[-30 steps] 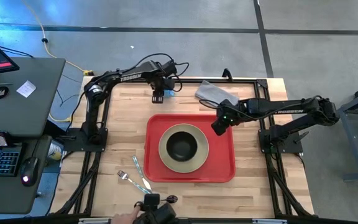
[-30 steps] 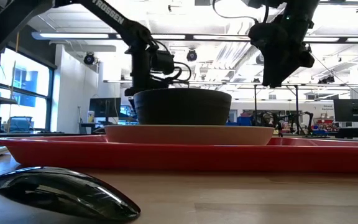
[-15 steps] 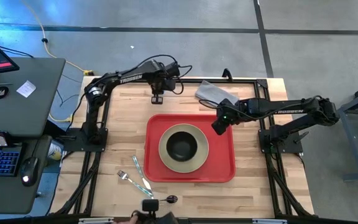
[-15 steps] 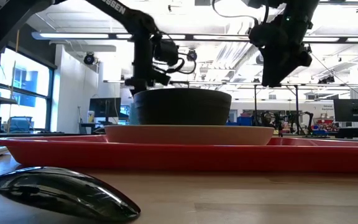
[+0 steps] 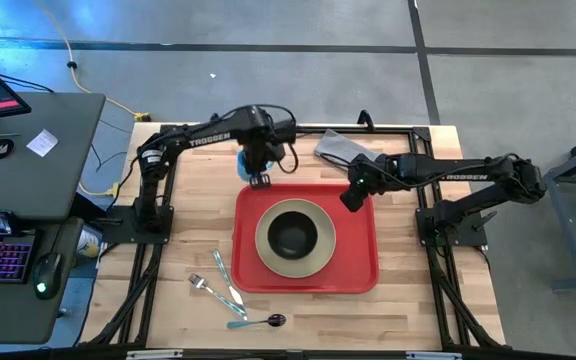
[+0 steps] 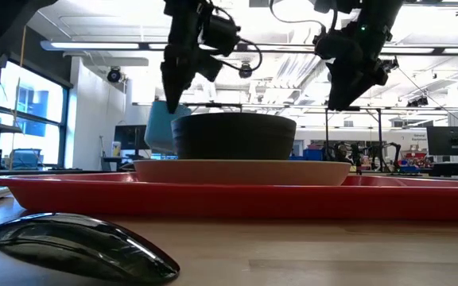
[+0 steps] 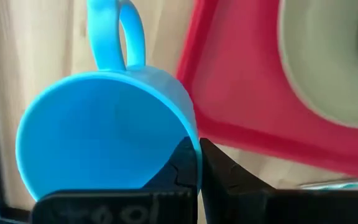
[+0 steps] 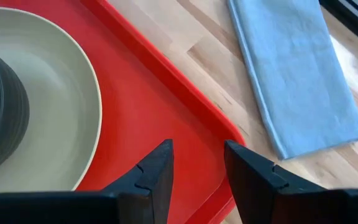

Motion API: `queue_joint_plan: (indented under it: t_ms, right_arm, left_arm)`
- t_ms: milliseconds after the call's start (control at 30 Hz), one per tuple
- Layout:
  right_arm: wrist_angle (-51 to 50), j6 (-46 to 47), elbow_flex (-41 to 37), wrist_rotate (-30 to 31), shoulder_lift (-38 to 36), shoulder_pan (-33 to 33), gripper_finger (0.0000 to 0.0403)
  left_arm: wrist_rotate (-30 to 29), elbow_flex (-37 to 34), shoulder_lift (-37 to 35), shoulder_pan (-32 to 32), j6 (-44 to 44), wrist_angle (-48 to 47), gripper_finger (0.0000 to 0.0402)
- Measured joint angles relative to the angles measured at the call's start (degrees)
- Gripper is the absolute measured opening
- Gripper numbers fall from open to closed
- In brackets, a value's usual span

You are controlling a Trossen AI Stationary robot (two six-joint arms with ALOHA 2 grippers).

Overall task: Set up tray
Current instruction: Put the blue mug on the red tray to the top left of the brown plate

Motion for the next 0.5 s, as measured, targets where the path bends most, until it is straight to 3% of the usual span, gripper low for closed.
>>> queue_joint_plan:
  t_ms: [500]
  right_arm:
    - [0.03,-10.11,0.0,-3.38,0.0,-0.51,0.0133]
  left_arm:
    - [-0.05,-1.78,-0.53,-12.15,-17.31,3.87,0.0034]
